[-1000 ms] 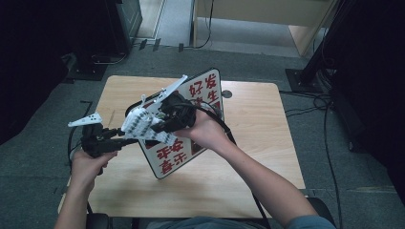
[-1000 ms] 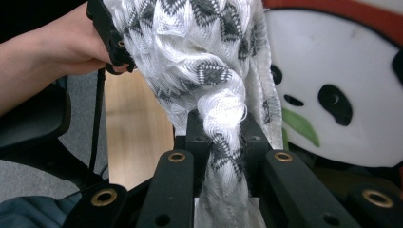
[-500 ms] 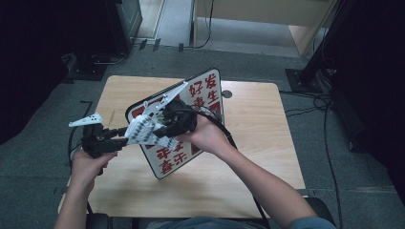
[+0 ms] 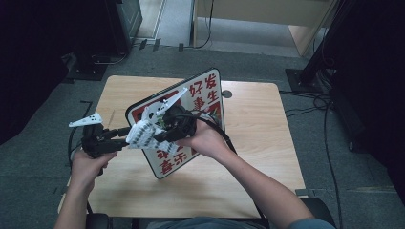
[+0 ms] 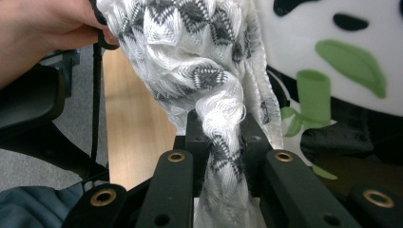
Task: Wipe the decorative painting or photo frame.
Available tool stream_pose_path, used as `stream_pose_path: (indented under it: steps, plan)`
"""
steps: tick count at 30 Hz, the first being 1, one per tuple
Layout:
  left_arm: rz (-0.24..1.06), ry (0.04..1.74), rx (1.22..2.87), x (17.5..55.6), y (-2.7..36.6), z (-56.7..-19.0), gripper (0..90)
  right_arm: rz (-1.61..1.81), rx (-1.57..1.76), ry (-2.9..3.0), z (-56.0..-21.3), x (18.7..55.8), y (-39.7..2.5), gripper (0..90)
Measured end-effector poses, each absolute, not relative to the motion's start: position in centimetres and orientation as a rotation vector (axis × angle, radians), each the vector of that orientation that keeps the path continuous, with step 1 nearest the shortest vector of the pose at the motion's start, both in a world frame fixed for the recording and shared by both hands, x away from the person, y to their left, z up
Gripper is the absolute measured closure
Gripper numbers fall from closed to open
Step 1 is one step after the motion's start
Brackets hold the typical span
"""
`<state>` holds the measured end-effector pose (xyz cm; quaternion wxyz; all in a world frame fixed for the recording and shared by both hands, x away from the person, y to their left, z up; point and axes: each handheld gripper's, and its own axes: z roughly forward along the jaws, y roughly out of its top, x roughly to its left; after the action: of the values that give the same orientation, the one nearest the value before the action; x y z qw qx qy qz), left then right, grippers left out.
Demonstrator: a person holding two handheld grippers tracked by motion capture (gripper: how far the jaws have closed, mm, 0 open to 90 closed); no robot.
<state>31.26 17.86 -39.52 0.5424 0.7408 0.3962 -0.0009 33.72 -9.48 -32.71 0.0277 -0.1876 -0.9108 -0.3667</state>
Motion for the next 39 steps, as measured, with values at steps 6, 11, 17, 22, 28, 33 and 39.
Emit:
stream_pose_path:
  steps: [6,11,17,22,28,33,39]
  plan:
    - [0.0,0.942,1.759,31.3,17.8,-39.5,38.1,-1.134,-0.583,-2.809,-33.4,33.6,-9.5,80.0]
    - [0.0,0.944,1.76,31.2,17.9,-39.5,38.2,-1.127,-0.585,-2.805,-34.0,33.4,-9.5,79.9]
    - [0.002,0.945,1.76,31.2,17.8,-39.5,38.3,-1.122,-0.591,-2.798,-34.8,33.3,-9.5,79.8]
    - [0.001,0.946,1.763,31.3,17.8,-39.5,38.3,-1.124,-0.593,-2.801,-35.3,33.2,-9.6,79.6]
    - [0.004,0.945,1.766,31.3,17.8,-39.6,38.4,-1.119,-0.602,-2.793,-36.1,33.0,-9.7,79.5]
    - [0.004,0.946,1.768,31.3,17.8,-39.6,38.5,-1.111,-0.599,-2.795,-36.8,32.8,-9.7,79.3]
    - [0.002,0.949,1.766,31.2,17.8,-39.6,38.7,-1.095,-0.601,-2.794,-37.6,32.7,-9.7,79.3]
